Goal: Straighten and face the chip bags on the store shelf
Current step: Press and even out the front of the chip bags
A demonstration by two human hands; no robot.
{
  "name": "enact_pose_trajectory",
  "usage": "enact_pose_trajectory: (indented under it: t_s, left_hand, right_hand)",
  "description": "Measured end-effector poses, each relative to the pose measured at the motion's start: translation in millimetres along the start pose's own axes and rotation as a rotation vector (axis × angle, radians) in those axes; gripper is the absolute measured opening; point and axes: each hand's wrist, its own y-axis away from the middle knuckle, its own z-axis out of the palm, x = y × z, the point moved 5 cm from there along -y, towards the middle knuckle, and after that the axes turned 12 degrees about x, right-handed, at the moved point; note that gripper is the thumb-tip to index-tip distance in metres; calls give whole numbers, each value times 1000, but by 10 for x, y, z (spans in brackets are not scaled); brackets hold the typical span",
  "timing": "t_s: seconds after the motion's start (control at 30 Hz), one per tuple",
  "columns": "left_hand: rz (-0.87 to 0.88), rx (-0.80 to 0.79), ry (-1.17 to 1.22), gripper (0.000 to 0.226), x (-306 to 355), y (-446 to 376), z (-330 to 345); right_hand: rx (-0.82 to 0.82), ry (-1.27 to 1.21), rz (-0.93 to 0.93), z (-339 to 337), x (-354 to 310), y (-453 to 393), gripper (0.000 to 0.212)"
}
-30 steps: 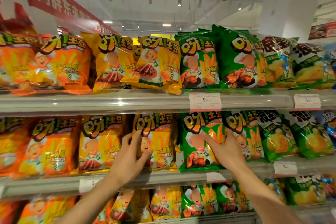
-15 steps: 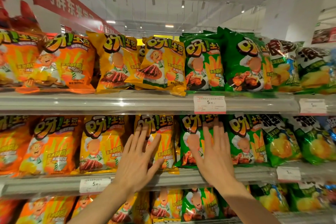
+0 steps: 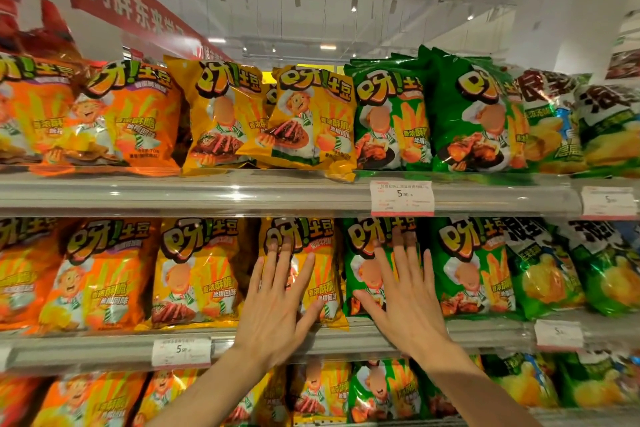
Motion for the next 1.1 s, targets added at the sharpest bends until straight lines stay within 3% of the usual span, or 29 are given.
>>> enact_pose_trajectory:
  t_s: [0.4,0.73,1.1]
  left_hand:
    - [-23,-35,-14,75,12,-8,-44]
    - [-190,-29,100,76,31,143,-336]
    - [-345,-53,375,71,-602,848,-1040]
  right_hand:
    - [-16,-31,0,39,33,12,83]
    - [49,-267,72,-118,18,79,85]
    - [-77,-688,198,-678,-1153,506,74]
